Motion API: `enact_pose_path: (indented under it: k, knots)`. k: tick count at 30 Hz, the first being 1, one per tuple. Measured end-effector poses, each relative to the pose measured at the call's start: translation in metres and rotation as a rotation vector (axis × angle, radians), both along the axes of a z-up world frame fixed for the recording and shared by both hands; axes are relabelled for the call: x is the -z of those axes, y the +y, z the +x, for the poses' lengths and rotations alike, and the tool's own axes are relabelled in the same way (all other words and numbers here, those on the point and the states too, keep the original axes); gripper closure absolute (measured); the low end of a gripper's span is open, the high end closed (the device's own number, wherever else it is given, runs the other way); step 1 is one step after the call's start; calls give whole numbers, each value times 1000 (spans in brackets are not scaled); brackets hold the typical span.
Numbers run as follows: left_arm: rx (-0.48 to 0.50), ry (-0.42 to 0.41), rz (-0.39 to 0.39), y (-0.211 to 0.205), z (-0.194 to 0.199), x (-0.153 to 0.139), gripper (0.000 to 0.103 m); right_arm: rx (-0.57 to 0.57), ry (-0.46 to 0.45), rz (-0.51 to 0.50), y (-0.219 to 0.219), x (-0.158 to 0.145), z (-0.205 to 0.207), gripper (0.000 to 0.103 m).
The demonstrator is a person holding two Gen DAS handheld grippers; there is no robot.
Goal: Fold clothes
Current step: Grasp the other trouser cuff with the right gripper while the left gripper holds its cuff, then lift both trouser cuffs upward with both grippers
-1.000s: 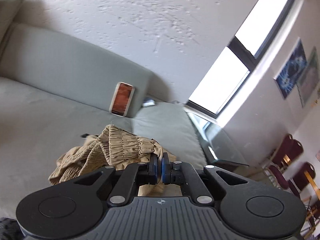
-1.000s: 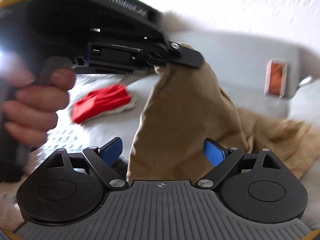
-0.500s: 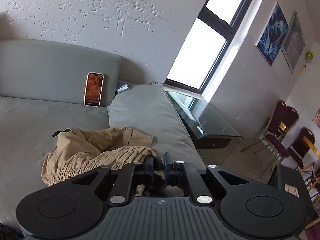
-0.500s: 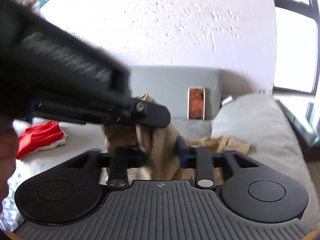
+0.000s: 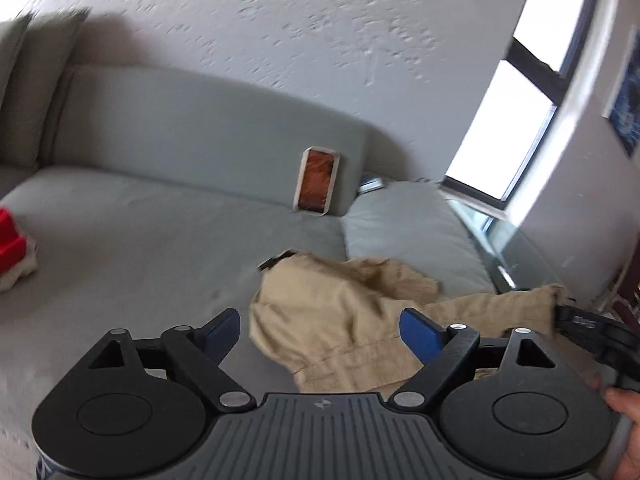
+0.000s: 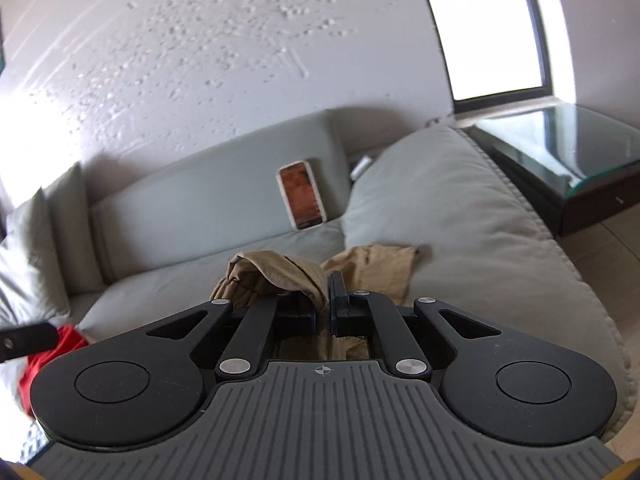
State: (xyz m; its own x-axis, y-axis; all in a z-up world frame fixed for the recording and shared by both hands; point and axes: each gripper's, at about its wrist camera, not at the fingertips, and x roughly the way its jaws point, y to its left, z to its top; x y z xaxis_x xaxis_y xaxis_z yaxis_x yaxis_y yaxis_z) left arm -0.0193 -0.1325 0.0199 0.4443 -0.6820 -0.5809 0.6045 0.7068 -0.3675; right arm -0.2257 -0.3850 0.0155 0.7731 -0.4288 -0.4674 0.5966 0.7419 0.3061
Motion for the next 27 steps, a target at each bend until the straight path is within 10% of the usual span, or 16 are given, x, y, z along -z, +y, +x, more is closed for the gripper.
enact_pose_path:
  k: [15, 21, 27]
  knots:
    - [-59, 615, -231, -56, 79, 133, 36, 99, 32, 112, -37, 18, -26, 97]
    - [-9, 656, -183, -83, 85, 156, 52, 104, 50, 126, -42, 23, -28, 97]
    - [37, 625, -191, -85, 82, 149, 93, 101, 74, 126, -42, 25, -27, 97]
